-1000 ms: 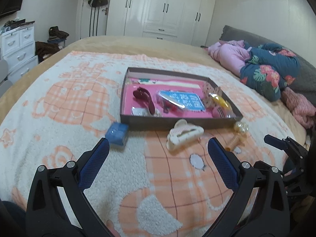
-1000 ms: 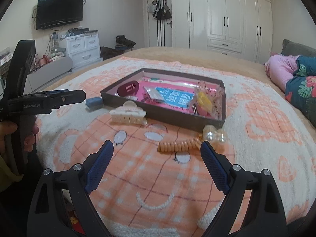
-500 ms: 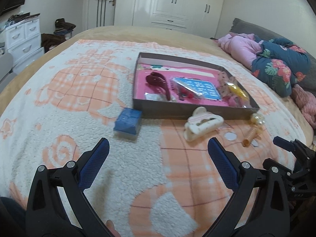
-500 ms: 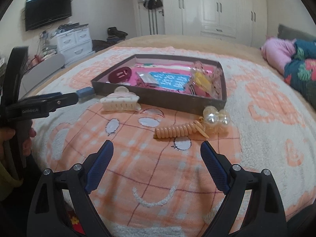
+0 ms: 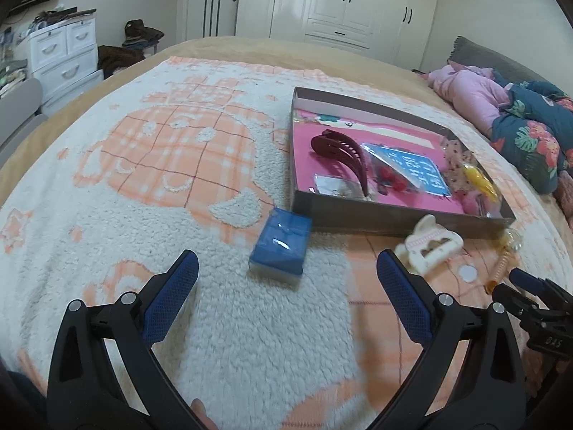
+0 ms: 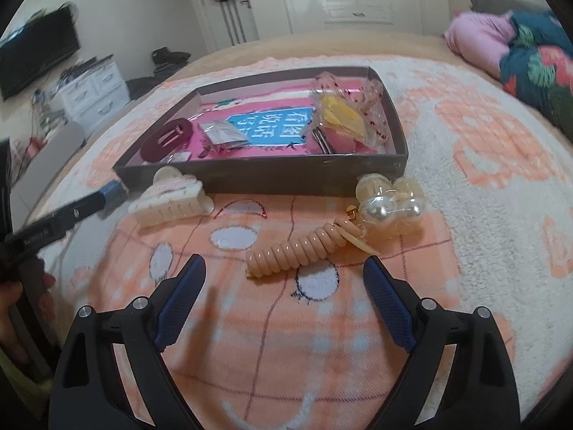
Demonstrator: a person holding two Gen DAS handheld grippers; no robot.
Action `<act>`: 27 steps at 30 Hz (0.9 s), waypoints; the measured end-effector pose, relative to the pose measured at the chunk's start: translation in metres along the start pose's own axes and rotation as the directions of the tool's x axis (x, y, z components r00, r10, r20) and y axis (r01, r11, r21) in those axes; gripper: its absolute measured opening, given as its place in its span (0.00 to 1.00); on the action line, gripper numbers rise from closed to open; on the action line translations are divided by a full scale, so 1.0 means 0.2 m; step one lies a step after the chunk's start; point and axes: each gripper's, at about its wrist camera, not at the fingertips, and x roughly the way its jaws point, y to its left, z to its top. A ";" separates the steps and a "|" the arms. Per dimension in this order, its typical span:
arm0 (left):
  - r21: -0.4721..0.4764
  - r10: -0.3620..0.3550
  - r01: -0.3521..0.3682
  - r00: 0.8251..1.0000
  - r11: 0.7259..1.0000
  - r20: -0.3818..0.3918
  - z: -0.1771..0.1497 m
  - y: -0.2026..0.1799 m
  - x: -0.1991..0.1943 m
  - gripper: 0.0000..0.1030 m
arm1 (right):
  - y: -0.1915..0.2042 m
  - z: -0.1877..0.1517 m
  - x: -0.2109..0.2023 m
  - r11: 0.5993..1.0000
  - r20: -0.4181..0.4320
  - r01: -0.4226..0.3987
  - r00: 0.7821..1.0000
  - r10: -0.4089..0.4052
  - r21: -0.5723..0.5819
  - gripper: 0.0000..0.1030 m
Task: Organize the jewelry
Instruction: 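Grasp the blue square case with the left tool while the right tool grasps the peach coiled hair tie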
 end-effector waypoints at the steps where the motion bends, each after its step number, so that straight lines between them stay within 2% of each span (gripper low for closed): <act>1: 0.002 0.001 -0.001 1.000 1.000 -0.002 0.00 0.00 0.01 0.89 | 0.00 0.01 0.01 1.000 -0.004 0.009 1.000 -0.009 0.016 0.84; 3: 0.011 0.009 -0.009 1.000 1.000 -0.004 0.01 -0.01 0.03 0.84 | -0.01 0.03 0.03 0.998 -0.007 0.020 1.000 -0.020 0.056 0.78; 5: 0.018 0.008 -0.008 1.000 1.000 -0.008 0.01 -0.01 0.04 0.81 | -0.02 0.04 0.04 0.996 -0.013 0.031 0.999 -0.029 0.088 0.66; 6: 0.019 0.003 -0.003 1.000 1.000 -0.011 0.02 -0.02 0.05 0.78 | -0.03 0.05 0.05 0.993 -0.010 0.036 0.999 -0.035 0.115 0.64; 7: 0.021 0.000 0.000 1.000 1.000 -0.013 0.02 -0.02 0.06 0.77 | -0.03 0.06 0.05 0.990 -0.008 0.037 0.999 -0.037 0.136 0.57; 8: 0.023 -0.002 0.003 1.000 1.000 -0.014 0.02 -0.02 0.07 0.75 | -0.04 0.06 0.06 0.987 -0.008 0.040 0.999 -0.039 0.157 0.44; 11: 0.033 -0.005 0.005 1.000 0.999 -0.016 0.03 -0.04 0.09 0.67 | -0.06 0.06 0.06 0.981 0.002 0.029 1.000 -0.030 0.192 0.28; 13: 0.036 -0.006 0.006 1.000 0.999 -0.016 0.04 -0.04 0.09 0.60 | -0.05 0.06 0.06 0.984 0.003 0.008 1.000 -0.009 0.177 0.25; 15: 0.038 -0.007 0.008 1.000 0.999 -0.023 0.04 -0.05 0.10 0.45 | -0.02 0.04 0.05 0.988 0.001 -0.017 1.000 0.017 0.154 0.21; 16: 0.038 -0.008 0.009 1.000 0.999 -0.029 0.03 -0.04 0.10 0.41 | -0.01 0.03 0.04 0.990 0.000 -0.028 1.000 0.028 0.140 0.19; 18: 0.039 -0.010 0.012 0.999 0.999 -0.046 0.03 -0.05 0.11 0.24 | 0.02 0.01 0.03 0.993 -0.001 -0.058 0.998 0.058 0.105 0.17; 23: 0.037 -0.025 0.027 0.998 0.999 -0.056 0.02 -0.05 0.11 0.24 | 0.10 -0.03 -0.02 0.993 0.003 -0.115 0.993 0.115 0.026 0.17; 27: 0.058 -0.046 0.048 0.998 0.997 -0.043 0.00 -0.08 0.05 0.24 | 0.13 -0.04 -0.05 0.992 0.025 -0.124 0.992 0.125 -0.027 0.17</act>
